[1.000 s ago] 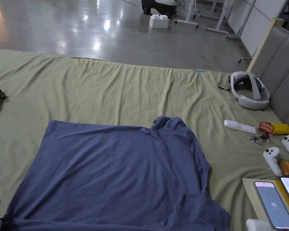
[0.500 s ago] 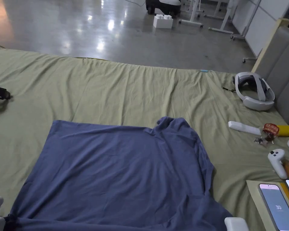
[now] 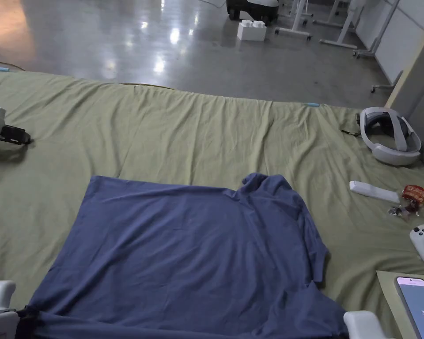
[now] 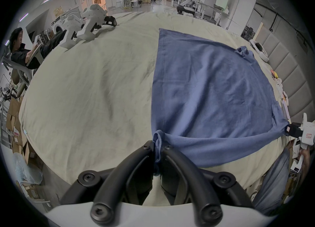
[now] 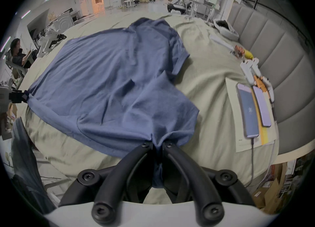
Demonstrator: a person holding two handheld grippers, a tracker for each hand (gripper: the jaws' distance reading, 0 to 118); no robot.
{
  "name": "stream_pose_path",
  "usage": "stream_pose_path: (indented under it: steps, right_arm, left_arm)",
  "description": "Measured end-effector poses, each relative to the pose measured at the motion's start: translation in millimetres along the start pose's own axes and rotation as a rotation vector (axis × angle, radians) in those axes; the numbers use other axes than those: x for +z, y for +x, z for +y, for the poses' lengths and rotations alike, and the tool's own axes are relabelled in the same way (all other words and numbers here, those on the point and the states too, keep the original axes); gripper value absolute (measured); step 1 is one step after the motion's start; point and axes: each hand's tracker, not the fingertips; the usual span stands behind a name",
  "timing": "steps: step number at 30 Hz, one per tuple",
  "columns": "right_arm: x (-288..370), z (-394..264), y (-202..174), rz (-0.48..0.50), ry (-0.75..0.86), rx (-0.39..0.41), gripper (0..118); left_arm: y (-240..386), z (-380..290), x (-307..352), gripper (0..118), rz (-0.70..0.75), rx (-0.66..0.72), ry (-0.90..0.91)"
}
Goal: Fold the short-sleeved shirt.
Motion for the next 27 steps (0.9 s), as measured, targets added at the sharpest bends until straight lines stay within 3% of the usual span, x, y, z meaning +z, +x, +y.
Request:
stream_pose_path:
  steps: [11, 19, 27]
  right_arm:
    - [12.3, 91.9, 7.9, -0.024, 0.103, 0.003, 11]
    - [-56.3, 162.7, 14.7, -0.029, 0.043, -0.04, 11]
    - [-111.5, 192.4, 20.3, -0.022, 0.006, -0.085, 12]
  left_arm:
    - [-0.7, 70.2, 2.9, 9, -0.024, 0.045, 0.117]
    - [-2.4, 139.7, -53.6, 9, -0.008, 0.069, 0.058]
    - [-2.0, 172.0, -95.2, 9, -0.011, 0.101, -0.003]
